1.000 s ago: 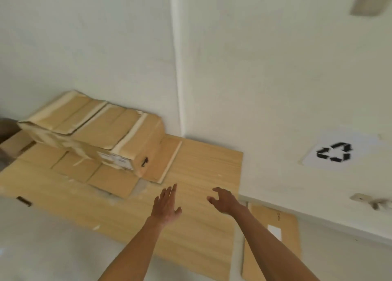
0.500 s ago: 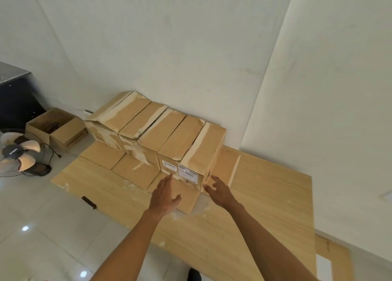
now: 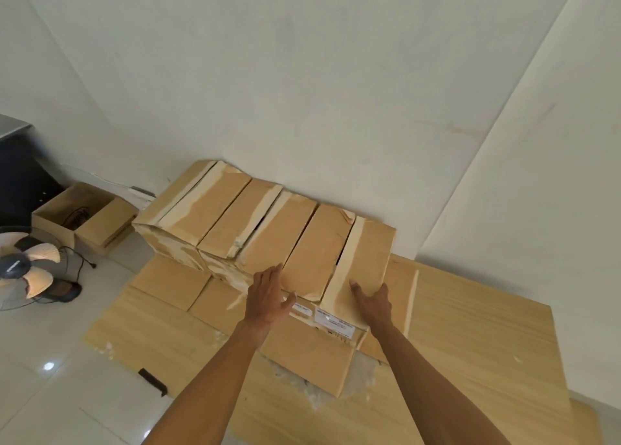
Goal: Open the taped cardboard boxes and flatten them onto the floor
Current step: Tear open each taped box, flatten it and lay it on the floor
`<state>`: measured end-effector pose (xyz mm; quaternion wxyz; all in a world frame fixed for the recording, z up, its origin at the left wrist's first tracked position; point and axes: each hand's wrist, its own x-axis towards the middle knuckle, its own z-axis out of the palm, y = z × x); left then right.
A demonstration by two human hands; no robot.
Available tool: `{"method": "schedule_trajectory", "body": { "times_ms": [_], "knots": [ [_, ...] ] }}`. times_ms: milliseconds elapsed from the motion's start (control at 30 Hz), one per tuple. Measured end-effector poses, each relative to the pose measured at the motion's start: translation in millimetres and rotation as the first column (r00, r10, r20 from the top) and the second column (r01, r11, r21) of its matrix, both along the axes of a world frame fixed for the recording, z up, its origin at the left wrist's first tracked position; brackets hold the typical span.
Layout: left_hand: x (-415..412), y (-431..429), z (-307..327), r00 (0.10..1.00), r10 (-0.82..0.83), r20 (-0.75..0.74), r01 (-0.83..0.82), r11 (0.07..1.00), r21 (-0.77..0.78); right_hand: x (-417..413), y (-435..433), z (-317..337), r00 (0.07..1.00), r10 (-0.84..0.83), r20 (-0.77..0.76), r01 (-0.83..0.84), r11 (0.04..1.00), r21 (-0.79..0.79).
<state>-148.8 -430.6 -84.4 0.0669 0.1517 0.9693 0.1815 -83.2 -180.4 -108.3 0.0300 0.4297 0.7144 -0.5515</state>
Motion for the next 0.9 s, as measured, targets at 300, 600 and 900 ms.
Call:
{"method": "schedule_trajectory", "body": {
  "times_ms": [300,600,900],
  "knots": [
    [-30,-6,6,0.990,-0.057,-0.128,0.049,0.997,-0.061,26,6,8,0.984,-0.144,0.102,0.136,0.988,0.080],
    [4,51,7,0.961,-0.276,0.028,0.276,0.961,0.021,137,37,23,0.947,-0.293,0.129,0.288,0.956,0.053],
    [68,130,7,0.701,-0.395,0.594,0.301,0.919,0.255,224,92,30,0.930,-0.349,0.113,0.355,0.934,-0.038]
  ]
}}
